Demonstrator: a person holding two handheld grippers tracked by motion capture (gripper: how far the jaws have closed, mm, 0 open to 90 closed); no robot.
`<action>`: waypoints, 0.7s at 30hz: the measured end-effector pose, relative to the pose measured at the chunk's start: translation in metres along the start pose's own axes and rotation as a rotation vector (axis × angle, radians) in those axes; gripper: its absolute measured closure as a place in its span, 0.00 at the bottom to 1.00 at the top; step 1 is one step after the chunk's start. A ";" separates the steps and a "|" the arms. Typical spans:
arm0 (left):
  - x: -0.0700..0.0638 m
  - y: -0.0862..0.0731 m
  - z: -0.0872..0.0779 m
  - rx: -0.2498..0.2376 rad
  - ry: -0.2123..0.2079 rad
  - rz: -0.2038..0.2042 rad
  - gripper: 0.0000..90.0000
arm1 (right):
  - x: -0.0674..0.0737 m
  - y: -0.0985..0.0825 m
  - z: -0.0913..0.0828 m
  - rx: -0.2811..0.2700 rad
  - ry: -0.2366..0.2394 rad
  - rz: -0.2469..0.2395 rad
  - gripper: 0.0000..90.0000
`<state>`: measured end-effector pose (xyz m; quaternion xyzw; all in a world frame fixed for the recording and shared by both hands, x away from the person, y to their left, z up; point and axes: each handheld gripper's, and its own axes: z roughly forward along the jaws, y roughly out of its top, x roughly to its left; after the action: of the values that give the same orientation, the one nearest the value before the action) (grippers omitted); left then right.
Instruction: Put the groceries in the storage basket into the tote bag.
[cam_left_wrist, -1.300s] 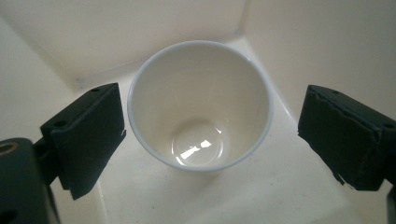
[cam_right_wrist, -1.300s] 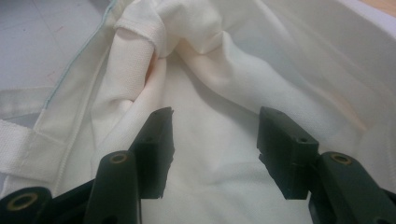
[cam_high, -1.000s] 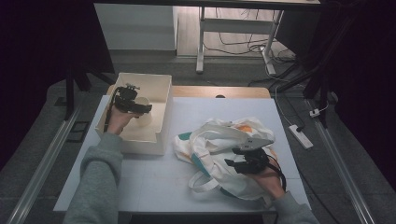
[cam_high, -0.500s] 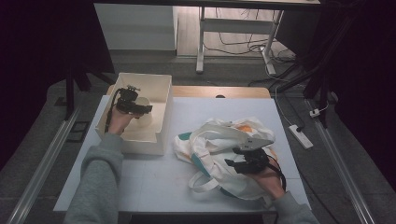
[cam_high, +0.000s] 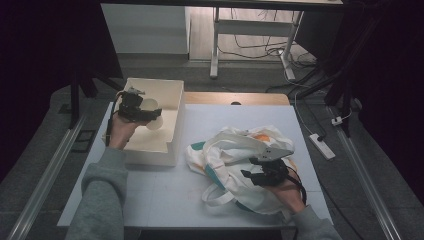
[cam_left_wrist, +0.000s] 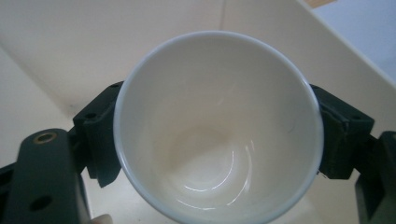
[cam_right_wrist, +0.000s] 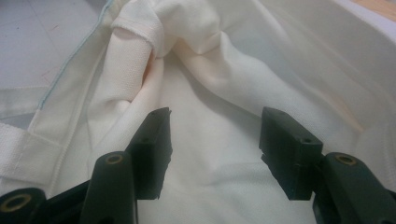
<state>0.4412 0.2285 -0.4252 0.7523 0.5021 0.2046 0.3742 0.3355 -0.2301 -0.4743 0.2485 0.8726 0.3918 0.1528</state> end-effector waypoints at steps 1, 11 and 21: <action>-0.001 -0.001 -0.003 -0.013 -0.004 -0.002 0.21 | 0.000 0.000 0.000 -0.001 -0.001 0.000 0.49; -0.004 -0.004 -0.026 -0.109 -0.056 -0.022 0.21 | 0.001 0.000 -0.001 -0.008 -0.013 -0.005 0.49; -0.010 -0.002 -0.041 -0.170 -0.084 -0.009 0.21 | 0.003 0.001 -0.002 -0.018 -0.011 -0.009 0.49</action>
<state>0.4075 0.2343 -0.4001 0.7233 0.4704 0.2133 0.4583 0.3324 -0.2294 -0.4724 0.2452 0.8693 0.3976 0.1616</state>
